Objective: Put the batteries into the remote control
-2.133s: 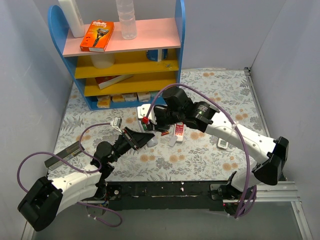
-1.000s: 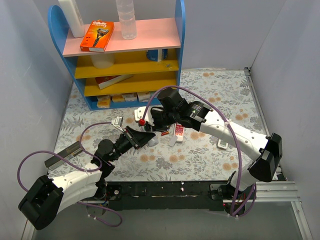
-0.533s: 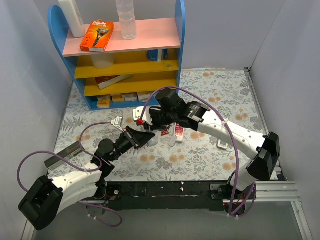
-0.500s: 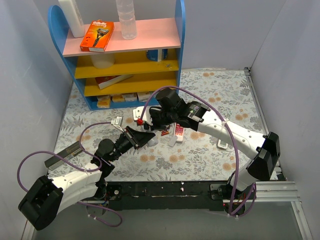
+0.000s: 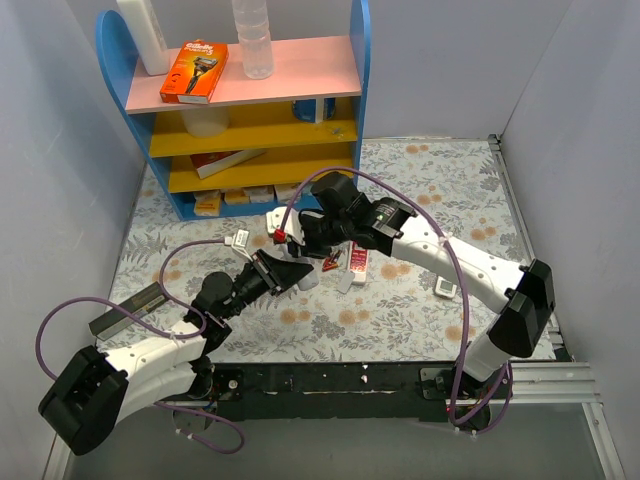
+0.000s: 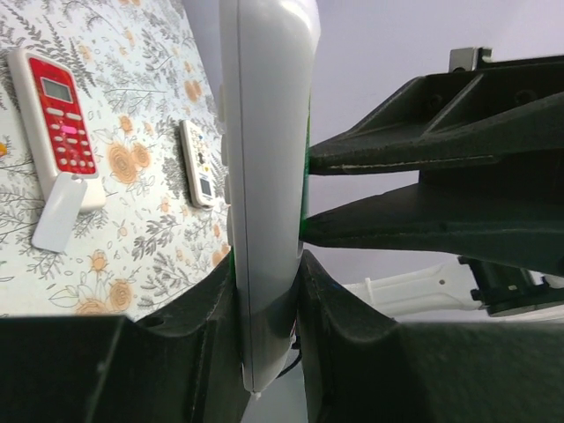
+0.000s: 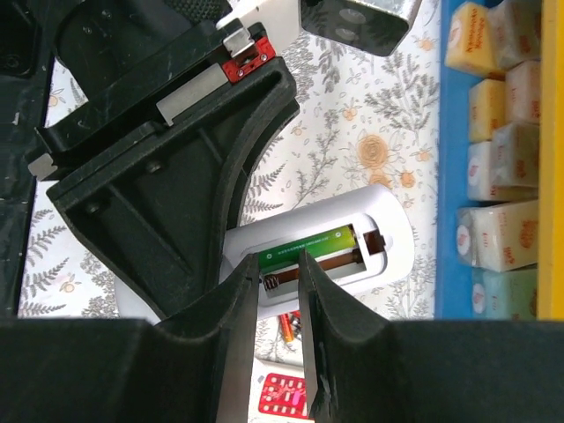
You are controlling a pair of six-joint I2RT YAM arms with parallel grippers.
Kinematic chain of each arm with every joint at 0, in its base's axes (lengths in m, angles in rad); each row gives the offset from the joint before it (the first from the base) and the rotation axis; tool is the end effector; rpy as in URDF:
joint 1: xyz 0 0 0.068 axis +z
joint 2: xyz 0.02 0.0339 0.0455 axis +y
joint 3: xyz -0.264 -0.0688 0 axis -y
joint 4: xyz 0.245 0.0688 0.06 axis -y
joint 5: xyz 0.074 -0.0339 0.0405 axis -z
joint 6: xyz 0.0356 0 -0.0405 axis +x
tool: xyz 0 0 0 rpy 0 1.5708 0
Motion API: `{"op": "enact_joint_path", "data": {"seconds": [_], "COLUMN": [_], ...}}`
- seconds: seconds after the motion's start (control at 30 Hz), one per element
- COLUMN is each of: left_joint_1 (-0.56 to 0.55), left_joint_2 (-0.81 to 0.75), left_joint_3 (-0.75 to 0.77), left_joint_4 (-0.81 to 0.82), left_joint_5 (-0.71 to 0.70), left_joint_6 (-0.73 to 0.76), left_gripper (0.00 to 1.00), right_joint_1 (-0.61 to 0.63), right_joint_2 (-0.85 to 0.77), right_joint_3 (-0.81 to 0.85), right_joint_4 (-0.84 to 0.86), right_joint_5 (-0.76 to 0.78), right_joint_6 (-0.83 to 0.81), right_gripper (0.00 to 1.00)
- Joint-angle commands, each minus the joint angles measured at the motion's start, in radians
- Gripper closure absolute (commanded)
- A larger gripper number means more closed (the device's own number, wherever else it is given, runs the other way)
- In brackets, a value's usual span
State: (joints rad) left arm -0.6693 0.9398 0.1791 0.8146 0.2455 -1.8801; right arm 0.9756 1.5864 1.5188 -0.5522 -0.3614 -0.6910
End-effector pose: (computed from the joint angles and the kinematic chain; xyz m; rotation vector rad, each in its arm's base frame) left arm 0.1448 -0.1256 0.2071 -0.9165 1.7782 -2.0740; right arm 0.1914 0.3051 0.3585 -1.7587 1.3196 0.5557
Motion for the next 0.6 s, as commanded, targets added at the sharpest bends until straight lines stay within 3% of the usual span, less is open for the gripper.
{"op": "enact_joint_path", "data": {"seconds": [0.0, 0.3, 0.57], "left_joint_1": [-0.061, -0.062, -0.049], "left_joint_2": [-0.032, -0.073, -0.124], "left_joint_3": [0.102, 0.117, 0.082], "left_joint_4": [0.135, 0.055, -0.179], "left_joint_5": [0.156, 0.189, -0.005], "left_joint_6": [0.081, 0.171, 0.148], "left_gripper": [1.0, 1.0, 1.0], "right_joint_1": [-0.011, -0.058, -0.067], "right_joint_2": [0.113, 0.185, 0.158], "right_joint_3": [0.063, 0.13, 0.196], "right_joint_4": [-0.012, -0.141, -0.15], "right_joint_5": [-0.039, -0.191, -0.238], "right_joint_6": [0.018, 0.07, 0.151], "right_gripper": [0.7, 0.67, 0.61]}}
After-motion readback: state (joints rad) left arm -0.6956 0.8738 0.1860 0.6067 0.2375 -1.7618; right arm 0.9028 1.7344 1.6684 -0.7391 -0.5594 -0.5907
